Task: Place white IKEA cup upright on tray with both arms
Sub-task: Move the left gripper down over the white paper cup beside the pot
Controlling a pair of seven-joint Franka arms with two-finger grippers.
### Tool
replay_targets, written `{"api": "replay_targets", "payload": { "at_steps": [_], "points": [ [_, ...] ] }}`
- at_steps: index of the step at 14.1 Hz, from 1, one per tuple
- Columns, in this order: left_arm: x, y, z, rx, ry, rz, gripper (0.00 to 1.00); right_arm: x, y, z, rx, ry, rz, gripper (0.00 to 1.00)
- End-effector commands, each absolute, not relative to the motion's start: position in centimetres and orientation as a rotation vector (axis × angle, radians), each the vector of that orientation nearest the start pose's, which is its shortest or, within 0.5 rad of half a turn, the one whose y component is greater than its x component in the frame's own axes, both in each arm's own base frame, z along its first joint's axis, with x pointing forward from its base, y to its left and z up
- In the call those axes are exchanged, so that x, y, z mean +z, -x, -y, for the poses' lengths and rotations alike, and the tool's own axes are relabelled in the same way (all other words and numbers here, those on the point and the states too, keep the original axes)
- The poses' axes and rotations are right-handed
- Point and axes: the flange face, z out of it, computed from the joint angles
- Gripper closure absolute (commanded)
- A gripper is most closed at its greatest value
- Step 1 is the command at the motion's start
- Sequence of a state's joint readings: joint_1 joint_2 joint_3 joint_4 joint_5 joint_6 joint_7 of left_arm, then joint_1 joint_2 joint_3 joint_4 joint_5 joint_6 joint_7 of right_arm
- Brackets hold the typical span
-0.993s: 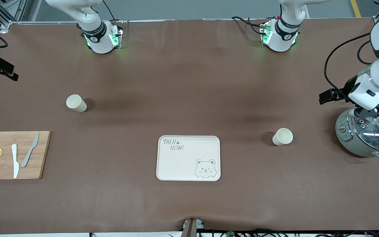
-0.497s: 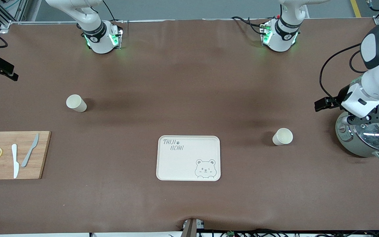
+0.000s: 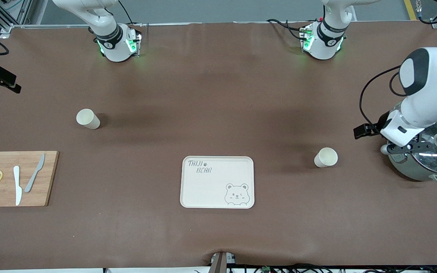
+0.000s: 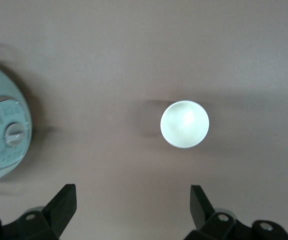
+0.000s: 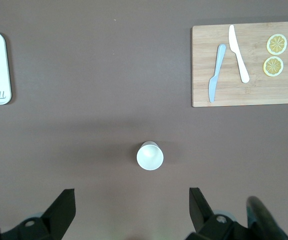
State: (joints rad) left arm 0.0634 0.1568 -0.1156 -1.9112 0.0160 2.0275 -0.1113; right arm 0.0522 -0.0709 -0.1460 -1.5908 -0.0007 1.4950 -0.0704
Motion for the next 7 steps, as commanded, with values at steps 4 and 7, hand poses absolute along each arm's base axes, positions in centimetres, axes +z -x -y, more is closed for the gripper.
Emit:
{"api": "replay_targets", "payload": {
  "at_steps": [4, 7],
  "points": [
    [35.2, -59.9, 4.8, 0.017, 3.146, 0.024, 0.00, 64.7, -52.2, 5.4, 0.050, 3.130, -0.057, 0.00],
    [31.9, -60.2, 4.9, 0.020, 3.153, 0.025, 0.08, 64.8, -52.3, 5.4, 0.046, 3.131, -0.057, 0.00]
  ]
}}
